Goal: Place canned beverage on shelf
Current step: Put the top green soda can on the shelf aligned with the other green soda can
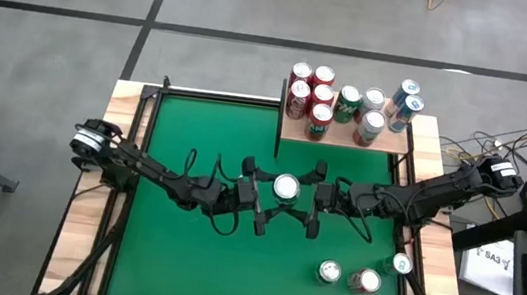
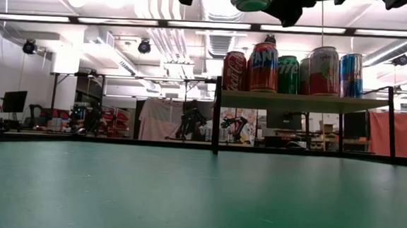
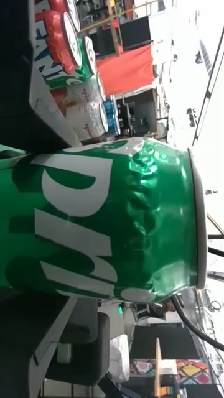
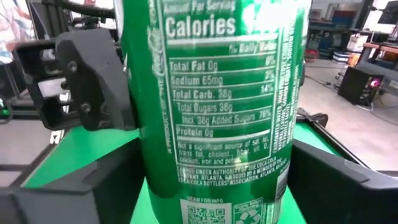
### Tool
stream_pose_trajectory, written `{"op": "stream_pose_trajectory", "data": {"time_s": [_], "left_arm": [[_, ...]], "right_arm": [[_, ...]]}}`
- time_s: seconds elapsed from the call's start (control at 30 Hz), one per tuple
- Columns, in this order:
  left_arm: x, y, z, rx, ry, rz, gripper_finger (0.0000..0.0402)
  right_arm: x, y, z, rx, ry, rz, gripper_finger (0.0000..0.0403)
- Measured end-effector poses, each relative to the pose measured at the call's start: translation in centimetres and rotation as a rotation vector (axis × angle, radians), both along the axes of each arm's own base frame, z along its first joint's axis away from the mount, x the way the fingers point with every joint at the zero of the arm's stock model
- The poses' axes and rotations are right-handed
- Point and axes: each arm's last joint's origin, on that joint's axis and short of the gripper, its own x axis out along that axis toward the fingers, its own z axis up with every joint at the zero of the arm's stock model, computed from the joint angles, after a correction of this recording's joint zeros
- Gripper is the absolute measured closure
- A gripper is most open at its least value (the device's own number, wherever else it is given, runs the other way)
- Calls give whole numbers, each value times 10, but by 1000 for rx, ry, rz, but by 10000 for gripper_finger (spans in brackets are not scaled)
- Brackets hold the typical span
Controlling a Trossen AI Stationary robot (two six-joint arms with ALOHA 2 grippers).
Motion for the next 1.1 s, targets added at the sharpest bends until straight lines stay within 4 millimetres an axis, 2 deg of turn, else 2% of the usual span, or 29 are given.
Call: {"op": "stream_pose_trajectory", "data": {"time_s": [0.1,0.27,0.37,0.57,0.8,1.1], "left_arm": [[-2,-3,0,9,19,25,117],[-15,-14,5,72,140,182,117],[-22,-19,5,102,217,217,117],[-27,-20,-11,97,327,252,117],[-30,-19,-21,76,341,268,117],[-30,-19,-20,73,333,269,117]], "right_arm": [[0,0,2,14,-2,-5,41],[-5,-2,8,38,51,-36,30],[-7,-3,20,29,101,-79,29],[-2,6,50,-37,215,-91,27],[16,13,66,-69,416,-105,26],[54,23,77,-106,505,-108,26]]}}
